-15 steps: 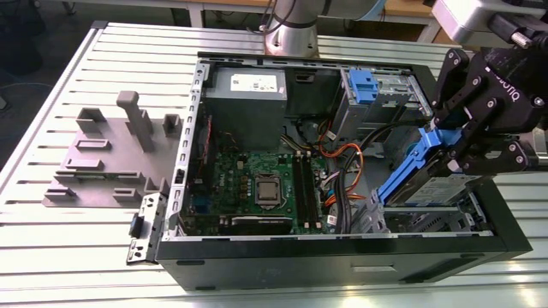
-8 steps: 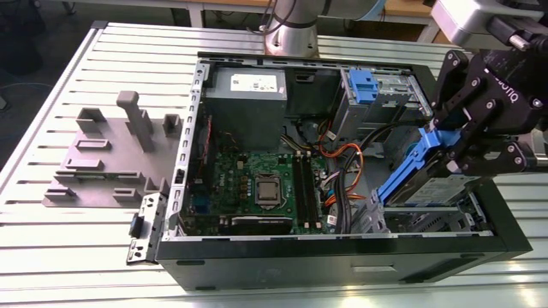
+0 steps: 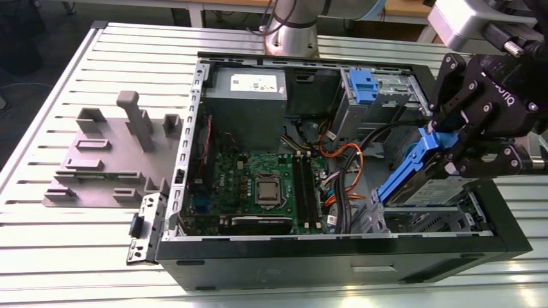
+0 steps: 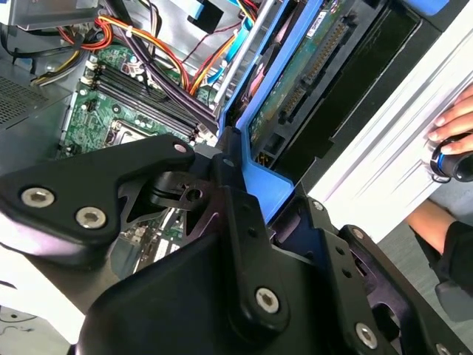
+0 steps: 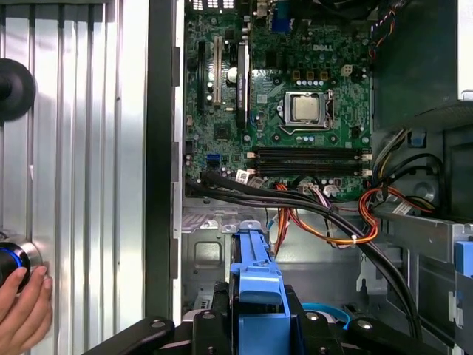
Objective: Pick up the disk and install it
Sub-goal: 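Insert the disk into the insertion slot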
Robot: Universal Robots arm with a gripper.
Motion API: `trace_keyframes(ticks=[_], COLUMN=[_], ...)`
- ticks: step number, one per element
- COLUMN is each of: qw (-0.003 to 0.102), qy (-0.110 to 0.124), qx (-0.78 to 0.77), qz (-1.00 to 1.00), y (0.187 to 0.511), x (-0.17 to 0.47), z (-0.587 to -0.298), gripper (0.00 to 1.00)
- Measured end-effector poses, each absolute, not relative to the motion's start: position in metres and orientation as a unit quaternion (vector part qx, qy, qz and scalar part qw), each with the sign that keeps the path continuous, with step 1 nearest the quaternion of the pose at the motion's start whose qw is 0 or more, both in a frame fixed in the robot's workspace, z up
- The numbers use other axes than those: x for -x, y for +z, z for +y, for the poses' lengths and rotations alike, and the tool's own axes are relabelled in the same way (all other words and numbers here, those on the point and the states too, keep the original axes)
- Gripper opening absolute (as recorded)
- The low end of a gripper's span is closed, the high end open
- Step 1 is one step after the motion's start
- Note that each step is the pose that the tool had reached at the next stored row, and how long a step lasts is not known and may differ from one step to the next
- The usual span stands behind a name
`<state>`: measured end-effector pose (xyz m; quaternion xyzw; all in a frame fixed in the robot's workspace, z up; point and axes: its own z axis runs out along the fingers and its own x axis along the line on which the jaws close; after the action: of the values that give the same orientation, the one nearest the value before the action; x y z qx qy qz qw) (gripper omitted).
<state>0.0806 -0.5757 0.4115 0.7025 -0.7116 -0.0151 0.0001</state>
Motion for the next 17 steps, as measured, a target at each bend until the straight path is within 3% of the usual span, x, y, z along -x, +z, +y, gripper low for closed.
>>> trace_keyframes(ticks=[17], qw=[0.000], qy=[-0.015], qx=[-0.702], qz=[-0.712], y=[0.4069], x=[-0.0806], z=[-0.5757], gripper=[0.36])
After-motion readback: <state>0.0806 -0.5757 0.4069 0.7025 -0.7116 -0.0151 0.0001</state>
